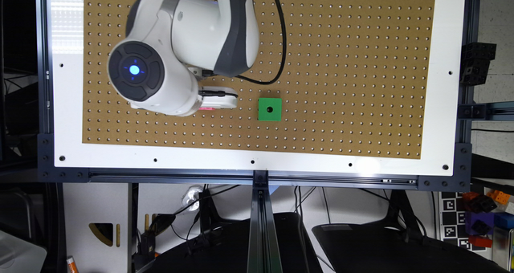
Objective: Pick up pink block.
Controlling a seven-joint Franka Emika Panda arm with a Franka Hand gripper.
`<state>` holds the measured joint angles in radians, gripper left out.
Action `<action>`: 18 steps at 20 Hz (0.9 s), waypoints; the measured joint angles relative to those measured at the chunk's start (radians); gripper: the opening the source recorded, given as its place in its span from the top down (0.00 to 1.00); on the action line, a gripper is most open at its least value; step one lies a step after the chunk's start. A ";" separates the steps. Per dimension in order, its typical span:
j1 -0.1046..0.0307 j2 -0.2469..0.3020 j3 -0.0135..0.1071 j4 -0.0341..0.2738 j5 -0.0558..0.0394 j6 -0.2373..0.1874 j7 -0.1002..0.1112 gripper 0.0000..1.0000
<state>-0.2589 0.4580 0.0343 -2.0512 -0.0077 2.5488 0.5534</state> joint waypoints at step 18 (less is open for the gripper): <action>0.000 -0.324 0.000 0.005 0.0011 -0.311 0.000 1.00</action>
<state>-0.2586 0.1344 0.0347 -2.0463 -0.0066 2.2380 0.5534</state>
